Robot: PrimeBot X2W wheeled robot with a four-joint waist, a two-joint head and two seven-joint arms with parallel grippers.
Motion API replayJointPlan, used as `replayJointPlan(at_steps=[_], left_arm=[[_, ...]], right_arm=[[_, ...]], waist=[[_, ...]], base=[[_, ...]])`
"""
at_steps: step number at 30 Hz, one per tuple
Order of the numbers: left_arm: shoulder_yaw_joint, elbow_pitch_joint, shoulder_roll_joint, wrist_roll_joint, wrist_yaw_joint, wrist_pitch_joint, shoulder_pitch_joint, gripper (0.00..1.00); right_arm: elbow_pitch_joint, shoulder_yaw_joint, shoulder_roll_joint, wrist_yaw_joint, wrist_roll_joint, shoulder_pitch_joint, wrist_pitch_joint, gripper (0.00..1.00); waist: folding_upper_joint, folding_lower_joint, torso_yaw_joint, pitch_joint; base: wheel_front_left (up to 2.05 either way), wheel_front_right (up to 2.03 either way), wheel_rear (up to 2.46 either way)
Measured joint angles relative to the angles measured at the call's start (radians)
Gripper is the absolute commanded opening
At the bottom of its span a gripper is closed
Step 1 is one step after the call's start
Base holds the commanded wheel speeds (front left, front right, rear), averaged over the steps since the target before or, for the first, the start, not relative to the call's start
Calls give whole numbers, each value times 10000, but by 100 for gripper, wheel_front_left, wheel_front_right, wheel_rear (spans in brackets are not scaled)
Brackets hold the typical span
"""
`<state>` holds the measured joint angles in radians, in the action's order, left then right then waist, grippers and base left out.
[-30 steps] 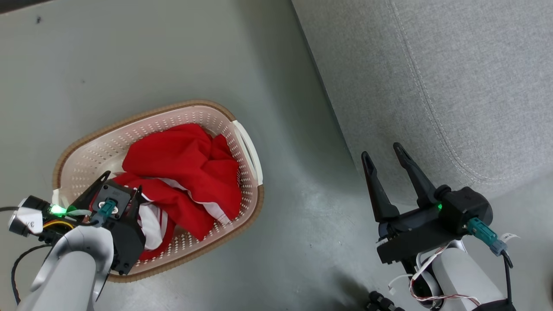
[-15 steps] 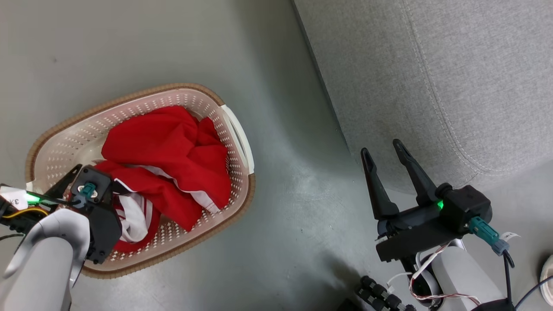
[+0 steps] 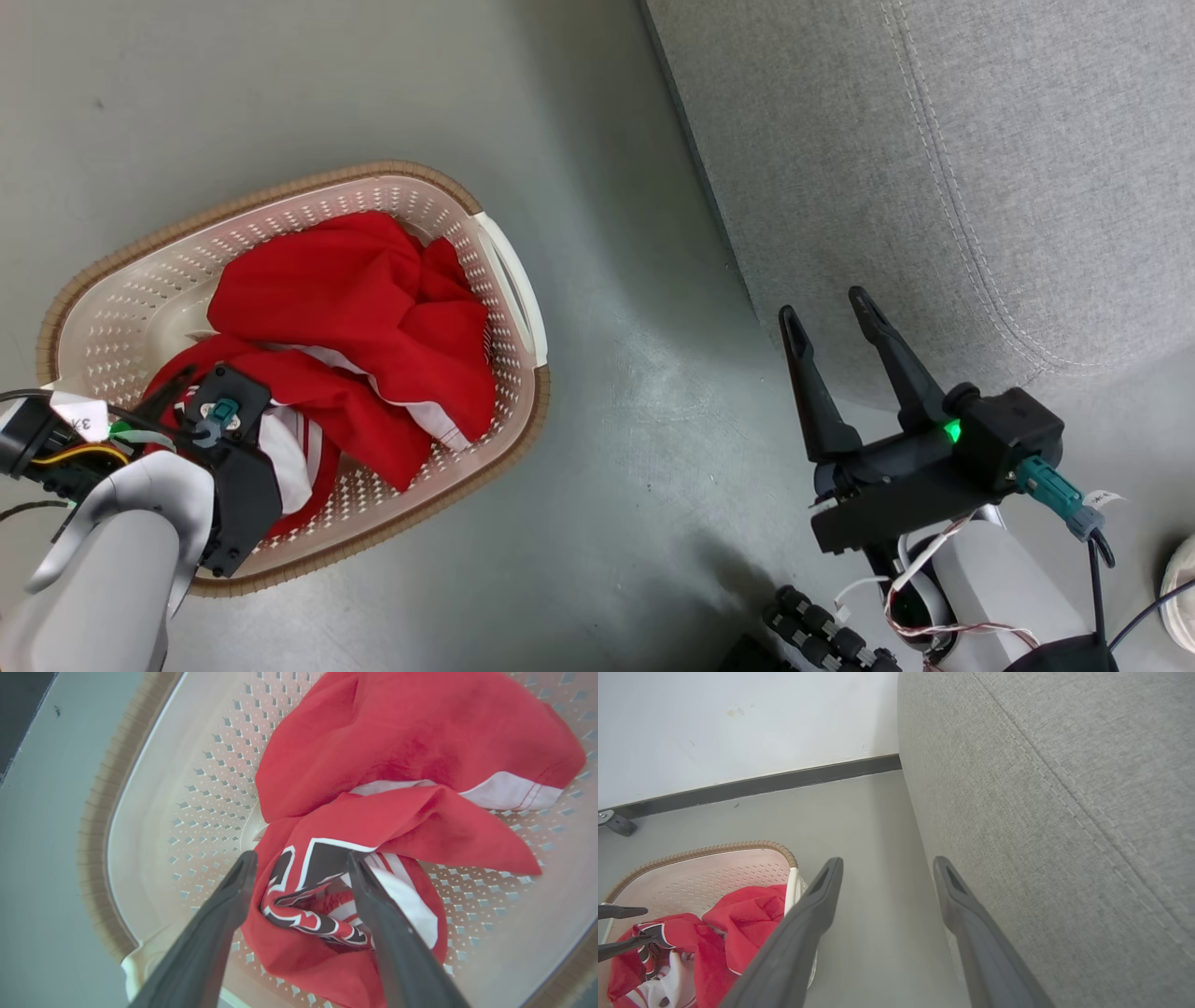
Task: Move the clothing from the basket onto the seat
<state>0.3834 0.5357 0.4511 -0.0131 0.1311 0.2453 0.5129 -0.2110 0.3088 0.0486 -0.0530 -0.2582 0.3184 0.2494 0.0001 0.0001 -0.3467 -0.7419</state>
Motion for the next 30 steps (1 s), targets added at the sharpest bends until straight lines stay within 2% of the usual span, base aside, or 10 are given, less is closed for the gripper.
replayJointPlan(at_steps=[7,21,22,23,24,25,27,30], left_arm=[[217,81,330,-75,10,186,215,100],[568,326,491,136,10,362,572,100],[585,355,500,142,10,362,574,90],[593,391,502,184,10,362,578,62],[606,416,506,199,10,362,582,47],[627,422,506,199,10,362,582,38],[679,433,495,213,10,360,590,0],[736,504,426,462,10,336,649,0]], right_arm=[[155,313,-10,17,-472,16,0,100],[290,556,-13,364,-865,12,0,100],[293,570,-13,366,-867,14,0,100],[297,593,-13,366,-867,16,0,100],[303,610,-13,368,-867,16,0,100],[303,614,-15,368,-867,17,0,100],[303,608,-15,368,-867,20,0,100],[290,562,-19,447,-867,35,0,100]], waist=[[0,0,-61,-140],[0,0,-289,-564],[0,0,-292,-571],[0,0,-294,-576],[0,0,-294,-580],[0,0,-293,-583],[0,0,-288,-587],[0,0,-261,-572]], base=[[0,0,0],[0,0,0],[0,0,0],[0,0,0],[0,0,0],[0,0,0],[0,0,0],[0,0,0]])
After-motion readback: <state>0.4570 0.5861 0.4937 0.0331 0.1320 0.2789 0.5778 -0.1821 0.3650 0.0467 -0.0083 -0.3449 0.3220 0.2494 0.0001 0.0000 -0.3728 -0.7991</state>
